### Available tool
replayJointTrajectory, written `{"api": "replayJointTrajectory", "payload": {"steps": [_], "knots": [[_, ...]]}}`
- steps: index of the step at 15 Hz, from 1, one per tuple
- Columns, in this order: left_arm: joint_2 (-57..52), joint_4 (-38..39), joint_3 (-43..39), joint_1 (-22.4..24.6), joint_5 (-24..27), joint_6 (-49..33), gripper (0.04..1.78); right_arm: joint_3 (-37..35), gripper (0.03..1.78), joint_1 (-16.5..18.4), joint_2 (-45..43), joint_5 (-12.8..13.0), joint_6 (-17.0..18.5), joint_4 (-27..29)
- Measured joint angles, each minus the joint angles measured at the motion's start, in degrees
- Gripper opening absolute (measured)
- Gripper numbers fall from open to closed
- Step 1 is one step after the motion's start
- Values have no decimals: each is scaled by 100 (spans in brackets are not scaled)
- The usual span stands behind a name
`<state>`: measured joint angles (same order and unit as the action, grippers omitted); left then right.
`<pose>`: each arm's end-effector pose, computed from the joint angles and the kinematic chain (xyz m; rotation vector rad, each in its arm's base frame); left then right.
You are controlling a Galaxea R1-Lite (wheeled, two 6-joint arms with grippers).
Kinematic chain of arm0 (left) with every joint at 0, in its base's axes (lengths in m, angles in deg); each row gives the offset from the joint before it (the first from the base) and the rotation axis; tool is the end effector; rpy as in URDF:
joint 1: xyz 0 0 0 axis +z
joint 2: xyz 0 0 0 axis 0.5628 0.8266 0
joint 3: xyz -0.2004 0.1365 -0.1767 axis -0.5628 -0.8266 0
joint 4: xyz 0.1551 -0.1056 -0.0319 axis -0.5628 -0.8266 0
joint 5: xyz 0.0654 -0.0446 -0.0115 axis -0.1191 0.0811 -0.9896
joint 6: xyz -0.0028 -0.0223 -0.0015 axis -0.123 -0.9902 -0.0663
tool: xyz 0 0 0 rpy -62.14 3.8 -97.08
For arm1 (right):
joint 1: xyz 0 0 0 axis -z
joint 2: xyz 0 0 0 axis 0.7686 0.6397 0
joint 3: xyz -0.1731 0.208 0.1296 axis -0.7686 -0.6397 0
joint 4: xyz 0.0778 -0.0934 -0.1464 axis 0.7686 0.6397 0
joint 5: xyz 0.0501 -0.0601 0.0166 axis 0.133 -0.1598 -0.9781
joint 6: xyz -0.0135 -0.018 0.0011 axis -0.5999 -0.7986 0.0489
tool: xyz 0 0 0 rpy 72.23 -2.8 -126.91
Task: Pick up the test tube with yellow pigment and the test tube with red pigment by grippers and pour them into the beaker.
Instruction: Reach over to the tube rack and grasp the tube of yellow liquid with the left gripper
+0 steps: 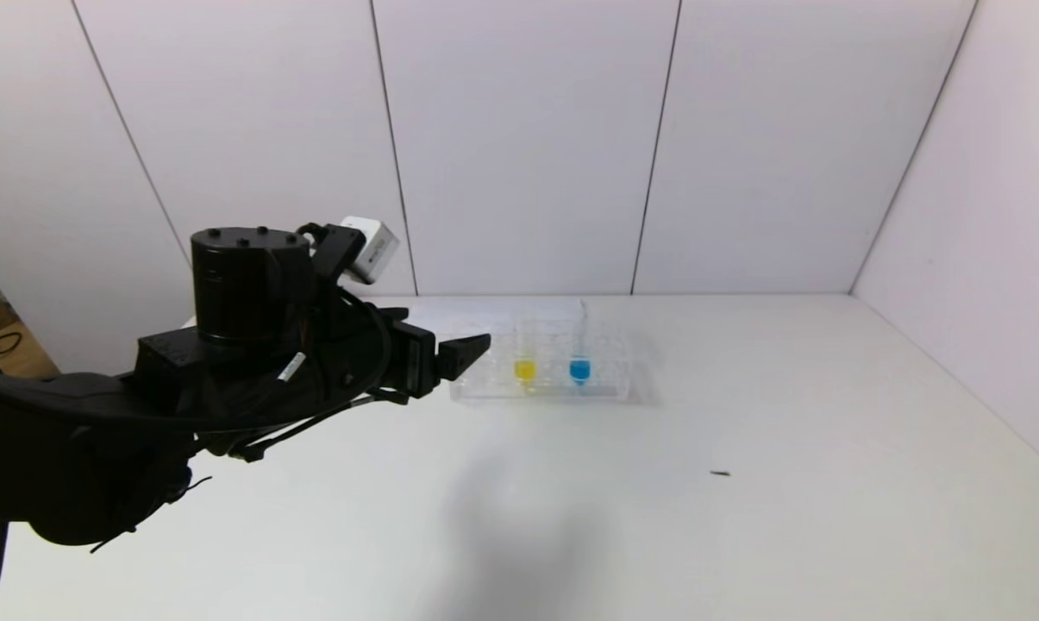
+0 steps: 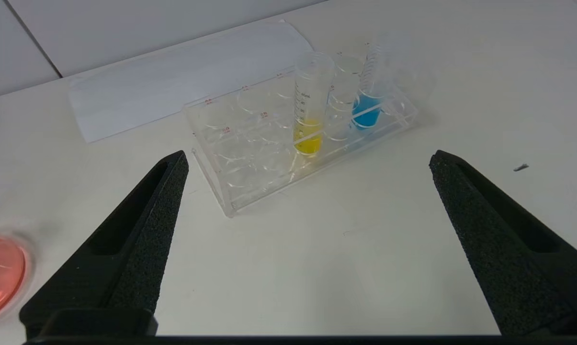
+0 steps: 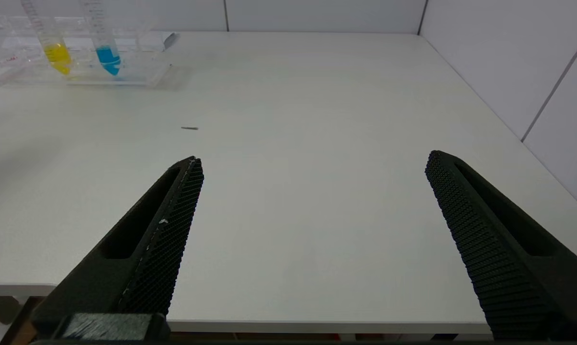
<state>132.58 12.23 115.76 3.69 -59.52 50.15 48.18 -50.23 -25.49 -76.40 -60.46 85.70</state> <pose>0.2613 -0.1558 0.1904 -0.0239 0.2447 -0.5749 -0.0229 0.0001 0.0759 0.0017 0.0006 0.0000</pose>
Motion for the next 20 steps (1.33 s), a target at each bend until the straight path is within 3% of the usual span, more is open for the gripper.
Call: {"api": "replayJointTrajectory", "payload": {"steps": [20], "knots": [[1985, -23, 1751, -212, -22, -245, 176, 0, 170, 0, 0, 0, 0, 0]]}}
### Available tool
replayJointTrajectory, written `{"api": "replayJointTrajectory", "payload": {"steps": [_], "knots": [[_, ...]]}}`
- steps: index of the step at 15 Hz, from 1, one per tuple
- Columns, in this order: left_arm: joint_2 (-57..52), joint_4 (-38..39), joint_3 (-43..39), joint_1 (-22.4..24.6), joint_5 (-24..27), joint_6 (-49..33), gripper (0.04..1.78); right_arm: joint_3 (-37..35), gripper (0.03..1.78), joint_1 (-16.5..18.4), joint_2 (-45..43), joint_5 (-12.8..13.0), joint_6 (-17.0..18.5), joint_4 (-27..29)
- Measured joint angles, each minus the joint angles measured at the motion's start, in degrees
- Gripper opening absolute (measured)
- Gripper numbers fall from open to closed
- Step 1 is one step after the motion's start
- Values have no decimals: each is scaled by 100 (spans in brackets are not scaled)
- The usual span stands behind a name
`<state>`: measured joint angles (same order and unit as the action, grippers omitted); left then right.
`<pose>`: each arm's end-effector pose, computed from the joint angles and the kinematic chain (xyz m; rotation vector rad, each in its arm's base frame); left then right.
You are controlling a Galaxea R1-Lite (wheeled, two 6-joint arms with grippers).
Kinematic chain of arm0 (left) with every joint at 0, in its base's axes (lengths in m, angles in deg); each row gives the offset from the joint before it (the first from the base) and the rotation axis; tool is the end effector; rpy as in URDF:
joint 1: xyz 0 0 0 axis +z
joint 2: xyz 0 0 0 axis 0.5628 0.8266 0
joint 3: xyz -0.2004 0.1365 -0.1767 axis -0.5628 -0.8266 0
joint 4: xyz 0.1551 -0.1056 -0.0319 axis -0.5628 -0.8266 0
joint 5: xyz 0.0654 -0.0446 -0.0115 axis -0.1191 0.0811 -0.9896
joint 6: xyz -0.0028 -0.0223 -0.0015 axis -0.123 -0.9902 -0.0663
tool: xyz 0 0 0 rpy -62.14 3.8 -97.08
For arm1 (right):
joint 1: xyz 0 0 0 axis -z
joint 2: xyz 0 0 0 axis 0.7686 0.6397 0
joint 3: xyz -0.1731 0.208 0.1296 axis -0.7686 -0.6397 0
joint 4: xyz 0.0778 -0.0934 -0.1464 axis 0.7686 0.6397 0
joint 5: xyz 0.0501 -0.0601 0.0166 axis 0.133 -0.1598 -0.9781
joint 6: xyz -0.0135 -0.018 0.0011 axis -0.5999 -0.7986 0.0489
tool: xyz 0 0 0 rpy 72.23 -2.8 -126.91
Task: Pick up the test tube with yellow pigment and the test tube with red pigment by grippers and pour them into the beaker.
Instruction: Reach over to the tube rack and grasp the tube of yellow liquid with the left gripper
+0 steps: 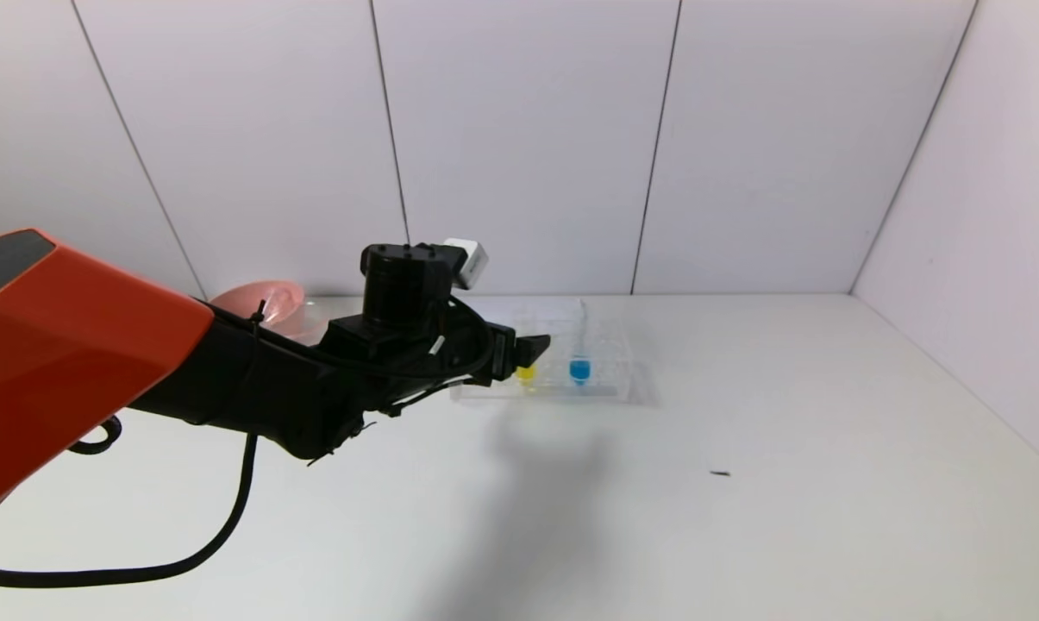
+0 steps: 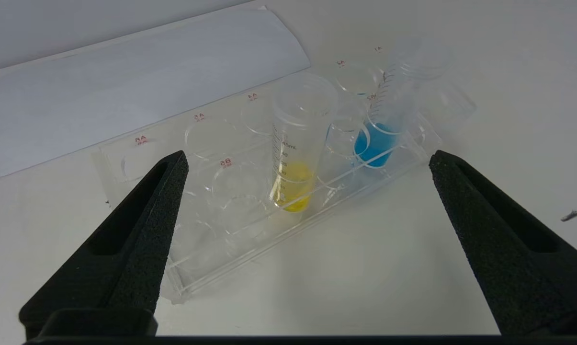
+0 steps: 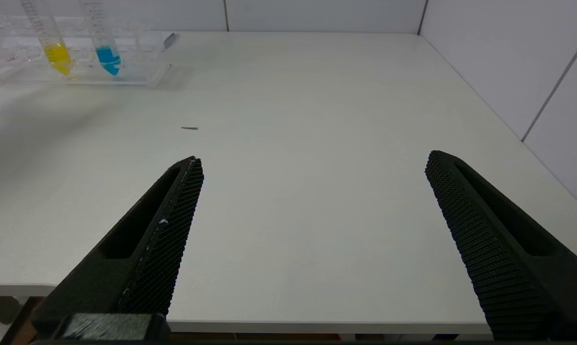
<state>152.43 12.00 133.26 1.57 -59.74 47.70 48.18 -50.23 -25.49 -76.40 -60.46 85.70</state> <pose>0.3350 -0.2162 0.1498 -0.0483 0.3023 -0.5987 -0.0229 0.0001 0.0759 0.0017 0.0006 0.0000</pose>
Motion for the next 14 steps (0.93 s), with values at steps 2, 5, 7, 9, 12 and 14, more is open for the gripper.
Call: {"api": "replayJointTrajectory", "payload": {"steps": [2, 5, 7, 9, 12, 14], "knots": [[134, -16, 167, 5, -28, 10, 176, 0, 170, 0, 0, 0, 0, -2], [295, -116, 357, 20, -144, 24, 176, 0, 170, 0, 0, 0, 0, 0], [380, -129, 418, 71, -166, 33, 176, 0, 170, 0, 0, 2, -2, 0], [444, -129, 471, 90, -169, 54, 176, 0, 170, 0, 0, 0, 0, -2], [542, -134, 595, 96, -166, 68, 176, 0, 170, 0, 0, 0, 0, 0], [621, -143, 683, 96, -163, 79, 176, 0, 170, 0, 0, 0, 0, 0]]}}
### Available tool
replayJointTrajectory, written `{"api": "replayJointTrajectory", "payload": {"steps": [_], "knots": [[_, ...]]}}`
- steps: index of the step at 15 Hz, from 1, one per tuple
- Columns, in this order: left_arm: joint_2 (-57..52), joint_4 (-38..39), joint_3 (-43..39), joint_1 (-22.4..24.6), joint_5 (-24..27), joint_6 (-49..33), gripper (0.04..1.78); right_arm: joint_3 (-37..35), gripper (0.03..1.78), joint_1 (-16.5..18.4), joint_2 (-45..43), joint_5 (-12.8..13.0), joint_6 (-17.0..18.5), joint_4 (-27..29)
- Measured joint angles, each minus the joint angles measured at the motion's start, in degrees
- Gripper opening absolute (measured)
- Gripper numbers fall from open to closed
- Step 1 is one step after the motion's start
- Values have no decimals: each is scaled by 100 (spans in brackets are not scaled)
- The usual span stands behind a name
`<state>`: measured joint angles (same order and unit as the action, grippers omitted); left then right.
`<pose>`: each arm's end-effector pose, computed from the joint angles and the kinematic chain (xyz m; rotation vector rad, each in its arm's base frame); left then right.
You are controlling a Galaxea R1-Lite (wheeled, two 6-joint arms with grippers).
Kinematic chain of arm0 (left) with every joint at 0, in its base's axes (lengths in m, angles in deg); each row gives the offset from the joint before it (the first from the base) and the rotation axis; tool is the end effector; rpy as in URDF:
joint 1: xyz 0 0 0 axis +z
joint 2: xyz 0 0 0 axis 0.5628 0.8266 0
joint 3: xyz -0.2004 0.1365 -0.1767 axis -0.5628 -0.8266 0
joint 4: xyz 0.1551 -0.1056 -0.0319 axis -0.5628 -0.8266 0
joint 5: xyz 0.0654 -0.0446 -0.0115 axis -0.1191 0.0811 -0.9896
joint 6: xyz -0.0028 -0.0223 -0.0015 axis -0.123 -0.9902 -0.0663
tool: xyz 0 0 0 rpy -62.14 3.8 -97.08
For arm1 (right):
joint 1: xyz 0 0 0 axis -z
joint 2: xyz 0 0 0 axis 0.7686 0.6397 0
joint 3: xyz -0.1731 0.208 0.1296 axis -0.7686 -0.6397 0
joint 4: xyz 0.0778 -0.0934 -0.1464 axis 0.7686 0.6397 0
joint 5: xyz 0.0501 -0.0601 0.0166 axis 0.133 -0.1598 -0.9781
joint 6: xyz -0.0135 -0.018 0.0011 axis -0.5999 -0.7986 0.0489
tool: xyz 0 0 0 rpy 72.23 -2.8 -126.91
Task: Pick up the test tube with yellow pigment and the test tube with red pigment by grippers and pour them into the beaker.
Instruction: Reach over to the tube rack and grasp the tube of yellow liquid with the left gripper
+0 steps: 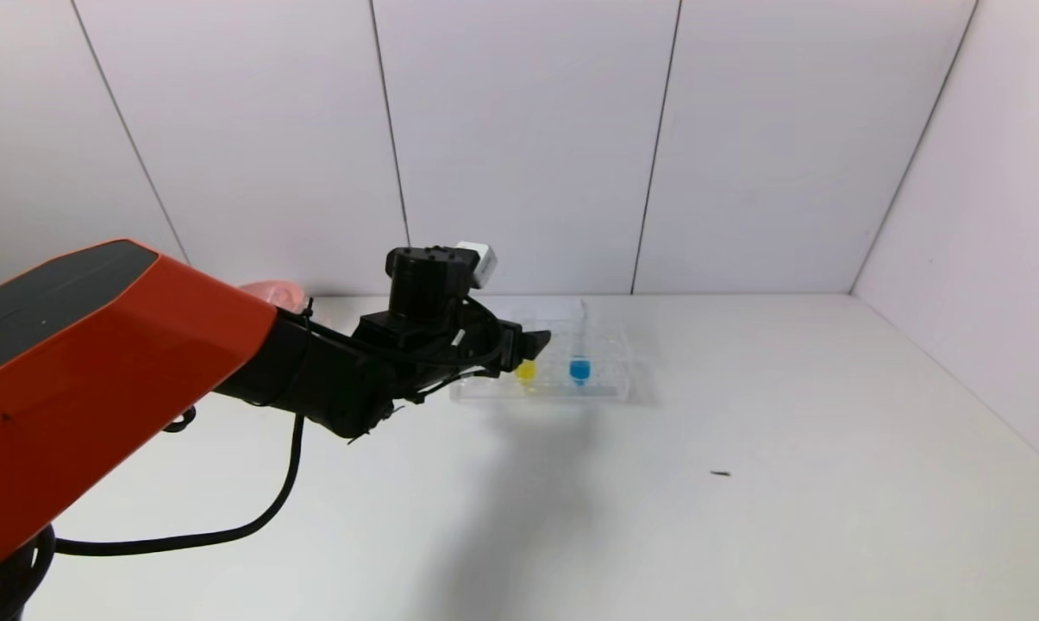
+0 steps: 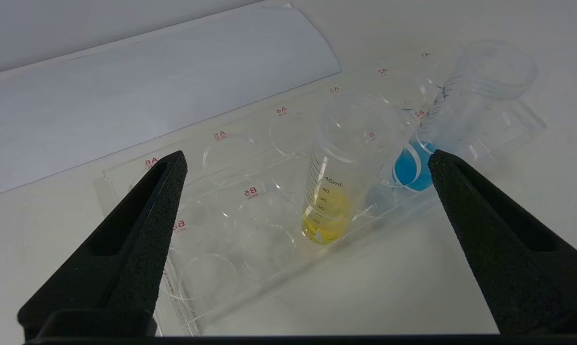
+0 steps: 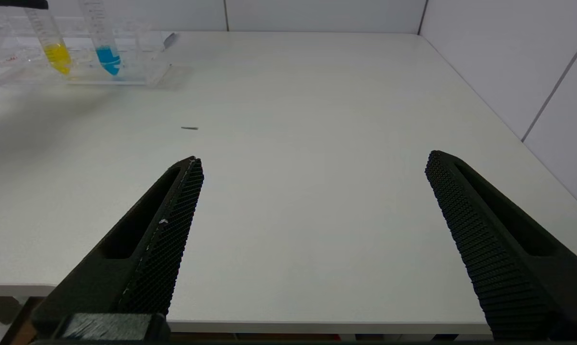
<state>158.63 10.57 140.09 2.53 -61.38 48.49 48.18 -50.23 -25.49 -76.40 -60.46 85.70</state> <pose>0.3634 -0.2252 0.1343 -0.0303 0.3082 -0.5546 -0.0229 0.0001 0.0759 0.0017 0.0006 0.0000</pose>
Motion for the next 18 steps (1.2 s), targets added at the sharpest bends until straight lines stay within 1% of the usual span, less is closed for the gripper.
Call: {"api": "replayJointTrajectory", "payload": {"steps": [15, 16, 18], "knots": [[305, -155, 354, -6, 9, 24, 176, 0, 170, 0, 0, 0, 0, -2], [308, -162, 362, -9, 9, 33, 176, 0, 170, 0, 0, 0, 0, 0], [313, -163, 369, -20, 11, 44, 167, 0, 170, 0, 0, 0, -2, 0]]}}
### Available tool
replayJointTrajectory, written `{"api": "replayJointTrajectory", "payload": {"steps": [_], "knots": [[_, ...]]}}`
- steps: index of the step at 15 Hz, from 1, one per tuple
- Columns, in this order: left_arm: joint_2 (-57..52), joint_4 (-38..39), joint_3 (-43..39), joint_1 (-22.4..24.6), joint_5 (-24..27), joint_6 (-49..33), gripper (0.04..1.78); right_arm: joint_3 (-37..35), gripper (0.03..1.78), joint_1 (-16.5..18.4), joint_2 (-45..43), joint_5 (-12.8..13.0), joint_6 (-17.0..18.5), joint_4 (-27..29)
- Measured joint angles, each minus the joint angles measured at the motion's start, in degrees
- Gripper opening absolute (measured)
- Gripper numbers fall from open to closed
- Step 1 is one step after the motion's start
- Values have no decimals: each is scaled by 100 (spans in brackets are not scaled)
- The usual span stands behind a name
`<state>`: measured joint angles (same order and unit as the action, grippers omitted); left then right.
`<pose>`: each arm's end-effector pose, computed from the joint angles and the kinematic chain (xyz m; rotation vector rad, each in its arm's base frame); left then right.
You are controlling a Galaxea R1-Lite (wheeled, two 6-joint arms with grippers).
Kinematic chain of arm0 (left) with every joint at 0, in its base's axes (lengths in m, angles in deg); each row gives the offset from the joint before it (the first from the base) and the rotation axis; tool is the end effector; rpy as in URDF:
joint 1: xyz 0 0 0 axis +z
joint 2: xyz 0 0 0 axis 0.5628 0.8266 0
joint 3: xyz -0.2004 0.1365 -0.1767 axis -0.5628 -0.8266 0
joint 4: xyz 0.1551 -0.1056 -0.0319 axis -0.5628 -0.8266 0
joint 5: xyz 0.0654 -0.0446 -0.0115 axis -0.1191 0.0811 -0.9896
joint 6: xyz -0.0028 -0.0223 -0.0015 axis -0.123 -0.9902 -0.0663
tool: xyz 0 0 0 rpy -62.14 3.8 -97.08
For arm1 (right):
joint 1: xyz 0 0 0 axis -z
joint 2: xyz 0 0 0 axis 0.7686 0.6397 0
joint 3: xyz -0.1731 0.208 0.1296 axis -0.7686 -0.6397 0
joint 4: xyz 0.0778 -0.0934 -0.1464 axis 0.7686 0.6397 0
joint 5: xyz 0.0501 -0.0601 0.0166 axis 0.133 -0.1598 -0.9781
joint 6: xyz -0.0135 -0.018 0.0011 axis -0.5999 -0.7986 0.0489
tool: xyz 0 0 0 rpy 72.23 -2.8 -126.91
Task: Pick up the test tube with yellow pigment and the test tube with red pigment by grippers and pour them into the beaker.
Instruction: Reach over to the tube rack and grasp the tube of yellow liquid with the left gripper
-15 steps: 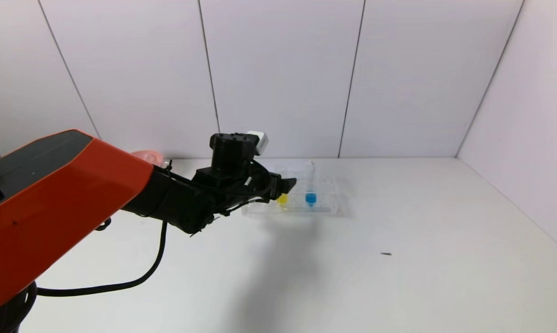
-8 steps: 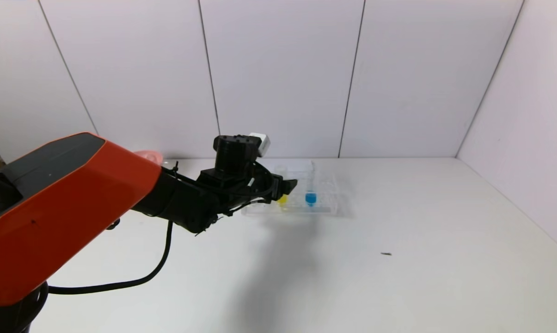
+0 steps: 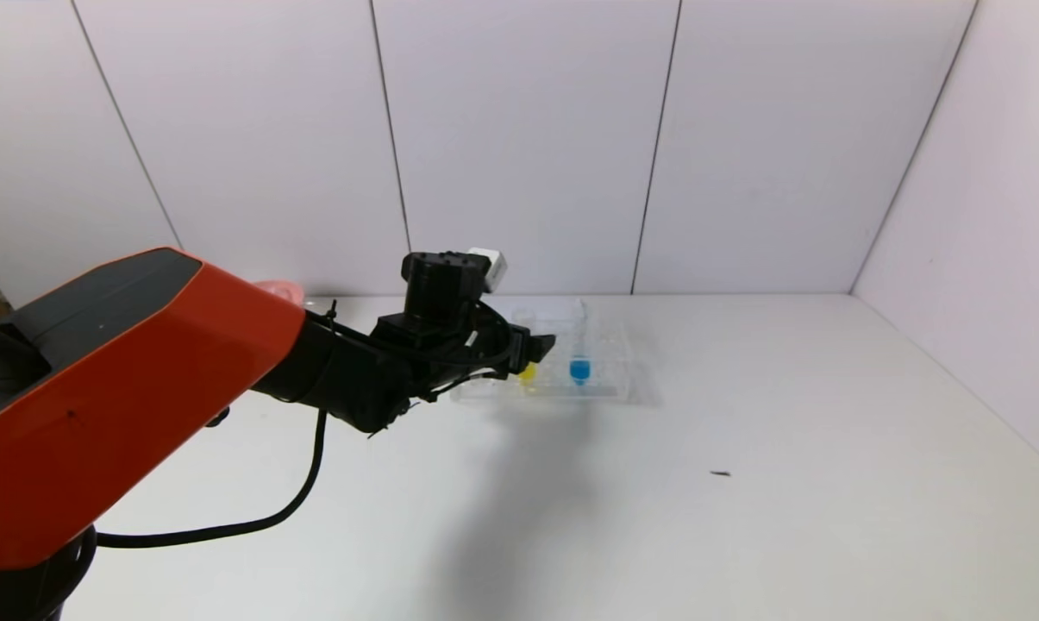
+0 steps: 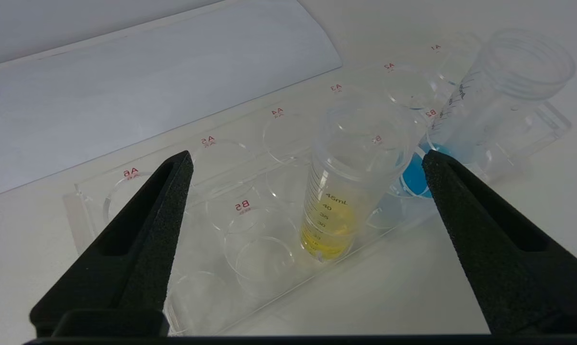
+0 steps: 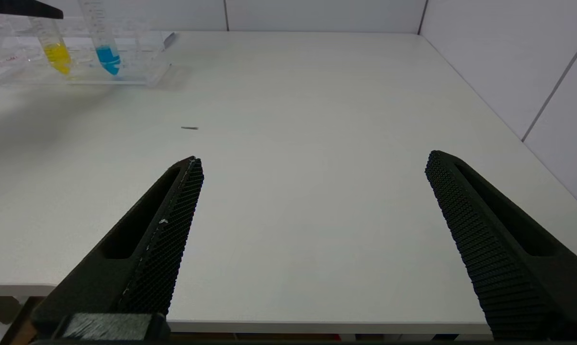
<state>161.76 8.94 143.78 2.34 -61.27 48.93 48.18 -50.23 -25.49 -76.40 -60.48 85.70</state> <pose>0.3745 -0.2338 0.1249 -0.0176 0.3246 -0.5595 -0.0229 0.0001 0.0759 0.0013 0.0006 0.0000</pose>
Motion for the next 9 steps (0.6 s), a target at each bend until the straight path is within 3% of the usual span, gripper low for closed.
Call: {"api": "replayJointTrajectory", "payload": {"steps": [3, 7, 9], "knots": [[30, -84, 33, -11, 20, 6, 134, 0, 170, 0, 0, 0, 2, 0], [56, -169, 91, -38, 46, 17, 61, 0, 170, 0, 0, 0, 2, 0], [56, -215, 105, -35, 52, 15, 44, 0, 170, 0, 0, 0, 2, -2]]}}
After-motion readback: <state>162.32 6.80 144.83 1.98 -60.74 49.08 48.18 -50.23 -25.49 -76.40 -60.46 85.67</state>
